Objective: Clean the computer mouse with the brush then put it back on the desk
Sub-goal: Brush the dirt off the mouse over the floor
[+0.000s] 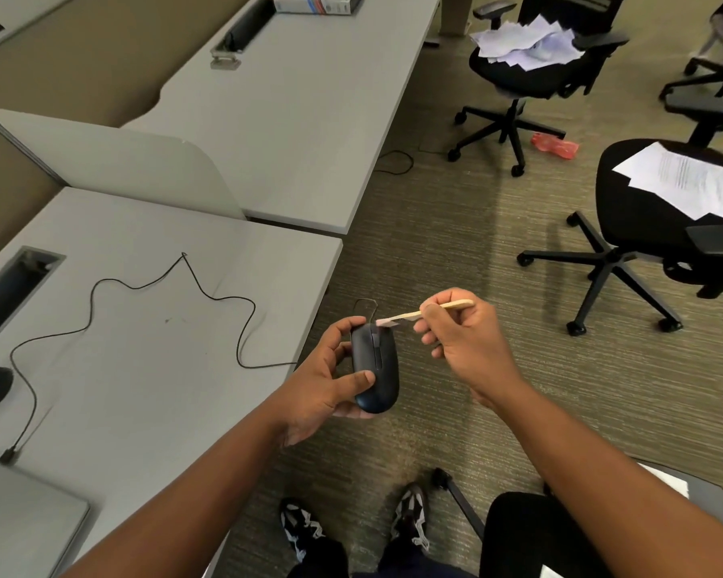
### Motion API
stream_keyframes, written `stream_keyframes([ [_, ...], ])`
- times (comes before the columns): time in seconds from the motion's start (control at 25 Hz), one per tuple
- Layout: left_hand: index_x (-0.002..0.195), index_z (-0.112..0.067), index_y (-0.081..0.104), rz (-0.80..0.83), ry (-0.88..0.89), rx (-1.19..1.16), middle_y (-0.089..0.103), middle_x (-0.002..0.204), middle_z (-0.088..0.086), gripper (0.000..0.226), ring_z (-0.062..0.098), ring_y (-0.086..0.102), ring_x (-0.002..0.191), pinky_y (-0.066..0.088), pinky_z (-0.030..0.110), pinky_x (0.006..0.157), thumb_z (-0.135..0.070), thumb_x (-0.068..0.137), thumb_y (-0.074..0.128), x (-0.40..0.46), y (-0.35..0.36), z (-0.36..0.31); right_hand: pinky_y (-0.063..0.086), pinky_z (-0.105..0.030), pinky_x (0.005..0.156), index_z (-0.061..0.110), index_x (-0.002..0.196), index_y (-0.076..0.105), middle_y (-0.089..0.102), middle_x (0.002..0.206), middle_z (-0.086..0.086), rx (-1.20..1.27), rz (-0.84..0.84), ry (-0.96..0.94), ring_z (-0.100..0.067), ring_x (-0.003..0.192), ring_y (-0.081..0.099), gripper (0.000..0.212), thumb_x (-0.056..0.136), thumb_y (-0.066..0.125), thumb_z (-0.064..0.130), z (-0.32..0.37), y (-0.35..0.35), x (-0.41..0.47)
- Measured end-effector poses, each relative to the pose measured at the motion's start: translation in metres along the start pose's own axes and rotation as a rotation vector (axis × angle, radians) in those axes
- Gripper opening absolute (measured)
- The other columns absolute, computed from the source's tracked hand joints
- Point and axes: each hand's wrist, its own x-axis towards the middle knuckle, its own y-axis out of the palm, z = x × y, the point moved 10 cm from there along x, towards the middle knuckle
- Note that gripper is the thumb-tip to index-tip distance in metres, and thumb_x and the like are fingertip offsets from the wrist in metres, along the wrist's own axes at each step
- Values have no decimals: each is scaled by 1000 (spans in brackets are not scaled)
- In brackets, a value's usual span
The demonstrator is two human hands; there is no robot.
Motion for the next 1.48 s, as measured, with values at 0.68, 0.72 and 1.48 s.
stream_keyframes([
  [0.68, 151, -48, 36, 21, 42, 142, 59, 140, -12, 81, 17, 69, 119, 64, 50, 85, -1, 95, 70, -7, -9, -13, 56, -34, 61, 14, 88, 72, 77, 79, -8, -187, 42, -83, -16, 67, 69, 14, 98, 64, 20, 25, 12, 2],
  [0.72, 151, -48, 36, 23, 44, 142, 59, 140, -11, 81, 16, 69, 119, 64, 51, 86, -1, 96, 70, -7, -9, -13, 56, -33, 61, 15, 87, 72, 77, 79, -9, -178, 23, -81, -15, 67, 69, 14, 98, 64, 20, 26, 9, 2],
  [1.48, 149, -49, 41, -1, 59, 22, 48, 146, -1, 100, 35, 61, 123, 62, 55, 86, 19, 82, 73, -16, -10, -19, 58, -33, 60, 10, 90, 69, 78, 83, -15, -110, 212, -47, -23, 73, 72, 20, 93, 56, -4, 31, 18, -16],
])
